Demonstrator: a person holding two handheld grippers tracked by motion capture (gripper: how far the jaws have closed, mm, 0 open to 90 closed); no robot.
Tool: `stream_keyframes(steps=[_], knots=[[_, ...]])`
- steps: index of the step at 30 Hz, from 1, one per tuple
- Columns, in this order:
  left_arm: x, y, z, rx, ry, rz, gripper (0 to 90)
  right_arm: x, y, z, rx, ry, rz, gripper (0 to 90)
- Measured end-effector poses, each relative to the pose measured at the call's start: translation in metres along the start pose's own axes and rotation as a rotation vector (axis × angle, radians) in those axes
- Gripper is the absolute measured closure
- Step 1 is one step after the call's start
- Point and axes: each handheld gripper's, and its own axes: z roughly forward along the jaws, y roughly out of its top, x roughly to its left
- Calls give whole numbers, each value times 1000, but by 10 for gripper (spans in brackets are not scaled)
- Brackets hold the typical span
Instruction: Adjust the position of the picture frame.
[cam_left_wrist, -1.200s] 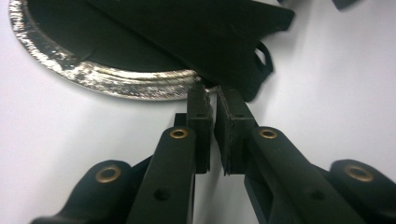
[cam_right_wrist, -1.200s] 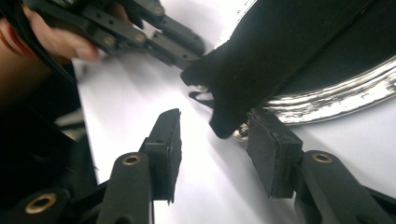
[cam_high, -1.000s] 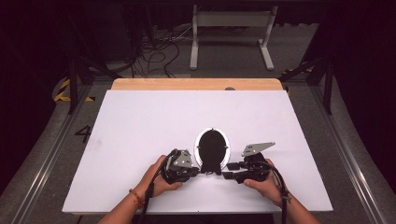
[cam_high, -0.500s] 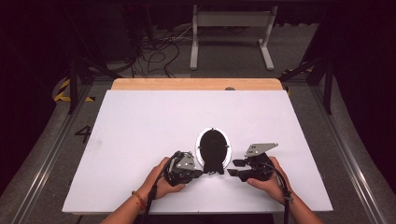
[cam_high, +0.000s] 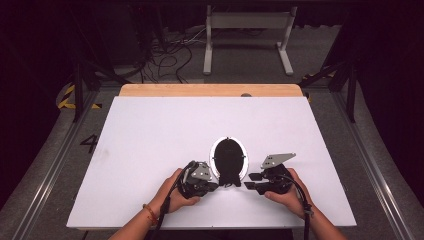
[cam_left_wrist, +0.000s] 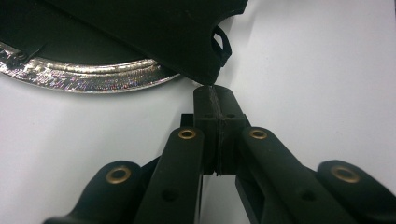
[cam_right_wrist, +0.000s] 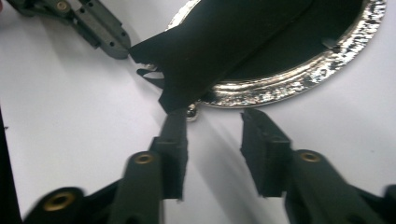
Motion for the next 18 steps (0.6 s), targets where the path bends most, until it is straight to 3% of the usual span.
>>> stream_keyframes(steps=[6, 18], knots=[[0, -1, -3, 10, 12, 1, 899, 9, 1, 11, 18, 32, -51, 833], [4, -6, -6, 3, 10, -16, 898, 11, 3, 17, -24, 71, -18, 872]])
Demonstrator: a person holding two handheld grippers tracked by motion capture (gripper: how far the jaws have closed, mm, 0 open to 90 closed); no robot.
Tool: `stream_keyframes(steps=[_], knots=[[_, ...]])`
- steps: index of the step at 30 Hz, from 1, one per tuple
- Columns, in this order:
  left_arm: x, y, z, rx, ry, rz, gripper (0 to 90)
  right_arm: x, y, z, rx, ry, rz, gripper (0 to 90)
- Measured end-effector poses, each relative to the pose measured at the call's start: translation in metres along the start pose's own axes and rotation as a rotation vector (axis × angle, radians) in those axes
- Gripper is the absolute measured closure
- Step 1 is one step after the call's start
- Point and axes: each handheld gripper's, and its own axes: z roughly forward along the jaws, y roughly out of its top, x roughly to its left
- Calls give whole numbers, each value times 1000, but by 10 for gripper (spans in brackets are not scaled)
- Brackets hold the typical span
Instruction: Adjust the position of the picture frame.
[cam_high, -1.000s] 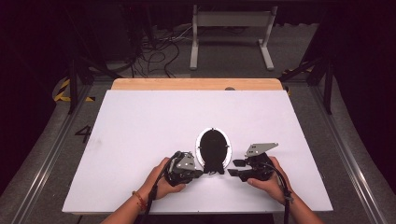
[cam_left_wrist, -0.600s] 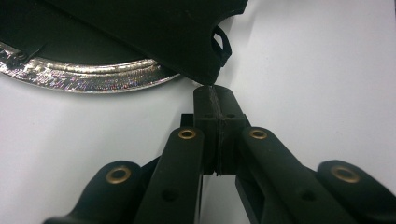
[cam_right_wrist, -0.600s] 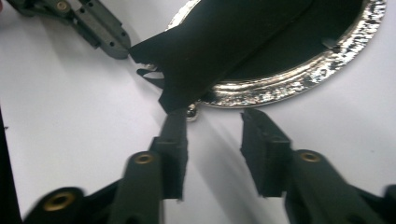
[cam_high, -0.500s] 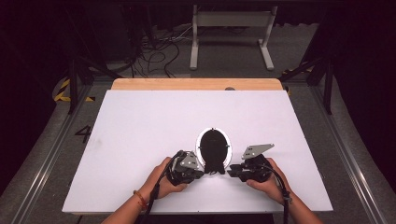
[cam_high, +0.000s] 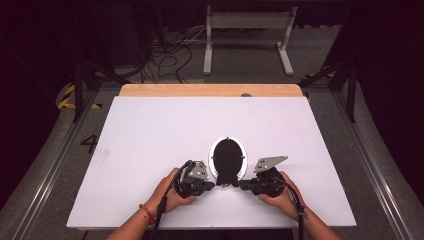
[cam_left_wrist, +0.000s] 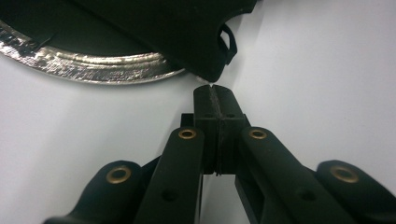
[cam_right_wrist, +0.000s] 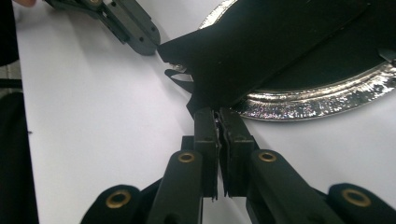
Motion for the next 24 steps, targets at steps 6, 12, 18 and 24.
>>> stream_keyframes(steps=[6, 12, 18, 24], knots=[[2, -2, -2, 5, -6, -10, 898, 1, 0, 3, -15, 3, 13, 851], [2, -2, -2, 7, -10, -16, 896, 3, -1, 5, -50, 1, 28, 857], [3, -4, -2, -5, -17, -23, 884, 1, -2, 6, -64, 14, 46, 848], [2, -7, -2, -33, -14, -42, 886, 0, -2, 6, -62, 17, 54, 843]])
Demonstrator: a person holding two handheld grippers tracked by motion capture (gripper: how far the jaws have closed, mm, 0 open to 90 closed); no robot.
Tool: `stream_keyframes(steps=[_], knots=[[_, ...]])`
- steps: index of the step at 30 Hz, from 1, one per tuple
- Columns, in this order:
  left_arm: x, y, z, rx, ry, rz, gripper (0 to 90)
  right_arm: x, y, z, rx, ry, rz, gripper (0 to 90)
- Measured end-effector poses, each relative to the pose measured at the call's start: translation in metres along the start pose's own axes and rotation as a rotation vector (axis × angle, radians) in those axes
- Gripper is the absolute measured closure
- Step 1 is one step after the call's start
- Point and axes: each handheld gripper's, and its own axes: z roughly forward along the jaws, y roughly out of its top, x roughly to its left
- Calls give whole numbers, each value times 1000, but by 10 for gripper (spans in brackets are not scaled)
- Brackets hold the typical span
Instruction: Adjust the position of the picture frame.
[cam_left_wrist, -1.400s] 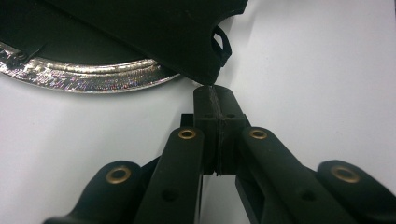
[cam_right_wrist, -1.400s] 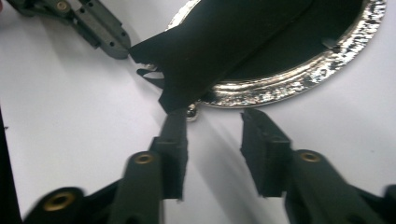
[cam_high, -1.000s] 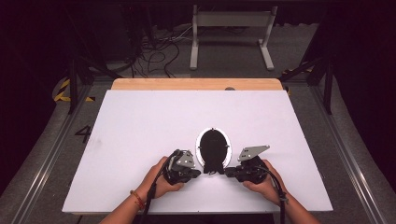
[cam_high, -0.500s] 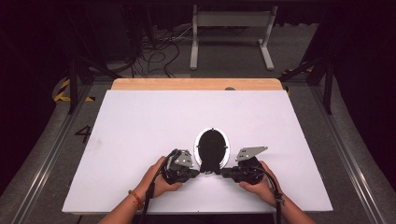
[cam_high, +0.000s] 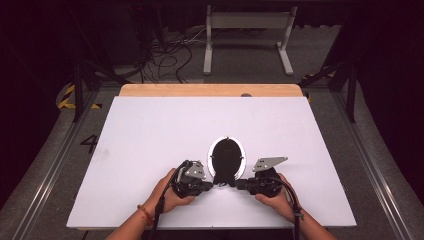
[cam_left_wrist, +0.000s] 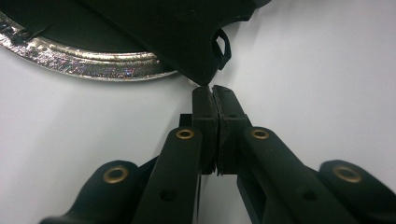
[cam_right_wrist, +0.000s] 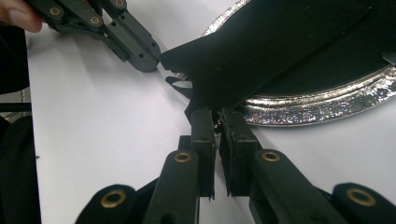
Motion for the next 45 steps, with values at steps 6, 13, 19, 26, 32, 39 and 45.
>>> stream_keyframes(steps=[6, 13, 19, 26, 32, 39, 45], knots=[[-2, -2, 0, -21, 10, 2, 890, -1, 0, -1, 1, -1, 7, 823], [-3, -3, 0, -40, 24, 14, 881, -3, -1, -2, -3, -7, 17, 799], [-2, -2, -5, -86, 16, 7, 879, -5, 0, -7, -16, -29, 25, 720], [1, -1, -9, -124, 28, -9, 856, -9, -1, -16, -36, -26, 40, 685], [-1, -1, -5, -59, 70, 20, 852, -8, 1, -17, -38, -3, 55, 690], [0, 2, 0, 16, 100, 51, 900, -6, 1, -12, -4, -12, 32, 690], [-5, 15, 3, 105, 125, 104, 900, -5, 1, -10, 20, -24, 29, 681]])
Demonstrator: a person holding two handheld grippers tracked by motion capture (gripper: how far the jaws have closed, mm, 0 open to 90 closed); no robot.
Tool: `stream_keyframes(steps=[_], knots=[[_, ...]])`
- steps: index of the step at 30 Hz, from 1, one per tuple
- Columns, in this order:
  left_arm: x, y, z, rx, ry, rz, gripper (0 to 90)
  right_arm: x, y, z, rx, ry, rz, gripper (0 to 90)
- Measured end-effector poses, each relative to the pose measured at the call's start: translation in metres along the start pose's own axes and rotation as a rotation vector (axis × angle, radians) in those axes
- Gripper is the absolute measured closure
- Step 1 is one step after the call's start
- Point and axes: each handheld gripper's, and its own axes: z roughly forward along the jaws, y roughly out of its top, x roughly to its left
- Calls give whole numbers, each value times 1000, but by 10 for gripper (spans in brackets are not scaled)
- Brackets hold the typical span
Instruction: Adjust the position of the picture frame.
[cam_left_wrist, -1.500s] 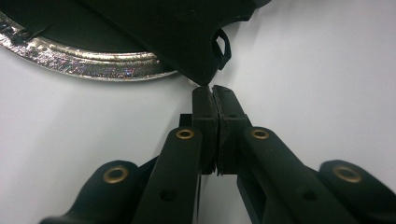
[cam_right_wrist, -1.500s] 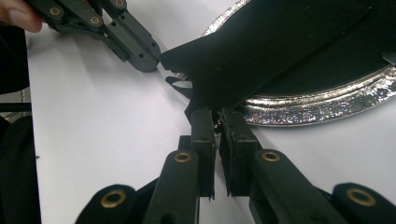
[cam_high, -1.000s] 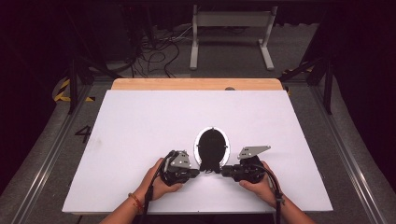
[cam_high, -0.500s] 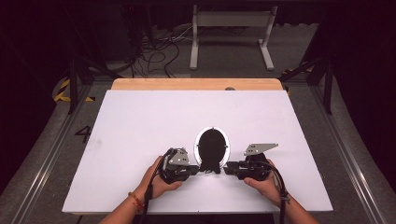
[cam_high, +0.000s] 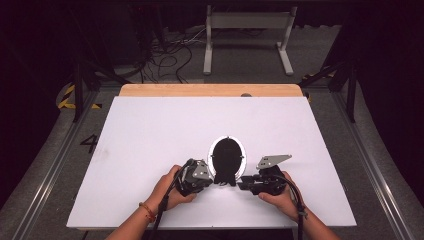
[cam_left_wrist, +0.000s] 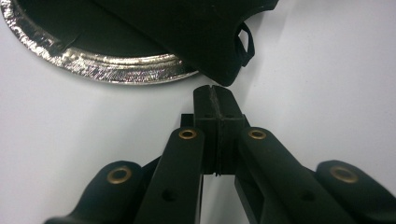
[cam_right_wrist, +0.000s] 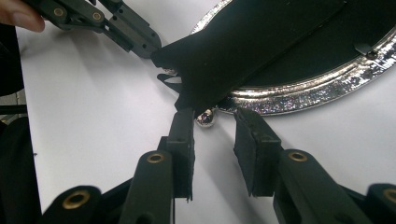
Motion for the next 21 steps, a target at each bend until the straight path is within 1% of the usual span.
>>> stream_keyframes(steps=[1, 2, 4, 5, 6, 8, 10, 11, 13, 14, 15, 16, 17, 19, 21], knots=[[0, 0, 0, 0, 0, 0, 900, 0, 0, 0, 0, 0, 0, 681], [-1, 2, 0, 13, 6, 7, 900, 0, 0, 0, 1, -3, 1, 680], [1, 4, 0, 23, -6, 9, 900, 0, 0, 1, 4, -3, 3, 681], [2, 4, 0, 25, -16, 5, 900, 0, 0, 1, 3, -2, 5, 681], [2, 4, 0, 27, -35, -1, 900, 0, 1, 1, 5, -3, 6, 680], [4, 4, 1, 14, -53, -1, 900, 0, 1, 2, 11, -3, 5, 680], [5, 3, 1, 3, -61, -12, 898, 0, 1, 3, 20, -2, 6, 679], [5, 2, 2, -4, -70, -29, 897, 0, 1, 4, 22, 2, 7, 678], [7, 0, 2, -14, -84, -39, 898, 1, 1, 5, 23, 5, 7, 677], [6, 1, 2, -10, -81, -30, 900, 1, 1, 4, 23, 5, 8, 681], [5, 2, 1, 2, -64, -8, 900, 1, 1, 4, 23, 6, 8, 693], [2, 5, 1, 20, -41, 24, 900, 1, 1, 4, 27, 3, 4, 704], [-1, 7, 1, 43, -20, 47, 900, 1, 1, 4, 31, -1, 0, 724], [-5, 10, 1, 66, 1, 62, 900, 1, 0, 4, 33, 5, -5, 744], [-5, 10, 1, 66, 2, 55, 900, 2, 0, 5, 33, 7, -9, 773]])
